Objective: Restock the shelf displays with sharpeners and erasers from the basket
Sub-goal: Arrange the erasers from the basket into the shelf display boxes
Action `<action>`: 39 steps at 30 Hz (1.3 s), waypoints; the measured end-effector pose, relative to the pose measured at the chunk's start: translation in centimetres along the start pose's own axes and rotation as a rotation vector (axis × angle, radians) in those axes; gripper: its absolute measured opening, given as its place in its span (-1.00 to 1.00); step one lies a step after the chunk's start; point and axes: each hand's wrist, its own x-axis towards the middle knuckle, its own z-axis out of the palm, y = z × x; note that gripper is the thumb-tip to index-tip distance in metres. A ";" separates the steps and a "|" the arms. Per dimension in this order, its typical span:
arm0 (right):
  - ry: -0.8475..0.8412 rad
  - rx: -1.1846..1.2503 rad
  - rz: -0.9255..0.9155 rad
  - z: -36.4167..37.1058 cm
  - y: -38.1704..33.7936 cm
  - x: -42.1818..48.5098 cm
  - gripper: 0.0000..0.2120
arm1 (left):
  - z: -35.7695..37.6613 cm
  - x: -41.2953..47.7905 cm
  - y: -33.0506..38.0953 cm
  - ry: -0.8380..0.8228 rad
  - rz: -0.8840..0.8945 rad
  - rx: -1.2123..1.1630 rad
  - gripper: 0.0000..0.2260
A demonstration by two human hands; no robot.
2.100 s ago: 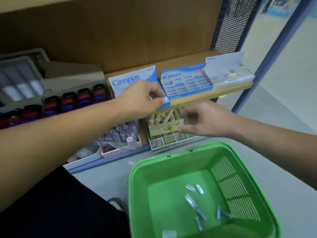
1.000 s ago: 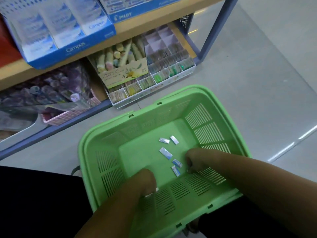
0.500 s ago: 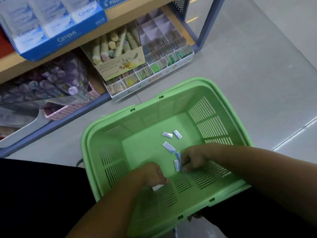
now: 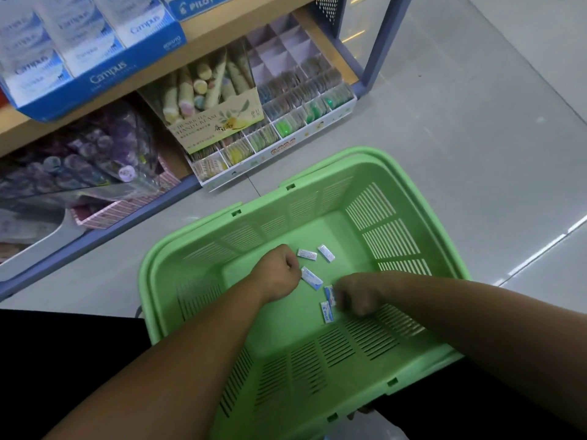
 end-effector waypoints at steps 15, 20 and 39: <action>0.333 0.399 0.276 -0.9 -0.4 1.7 -0.52 | 2.4 3.2 -1.1 0.097 0.278 0.565 -0.64; 0.426 0.434 0.390 0.6 -1.8 2.9 -0.58 | 2.3 2.0 -2.8 0.200 0.166 0.392 -0.69; 0.277 -0.061 0.242 0.5 -3.9 1.9 -0.61 | 1.1 -0.6 -2.0 0.086 -0.102 0.122 -0.67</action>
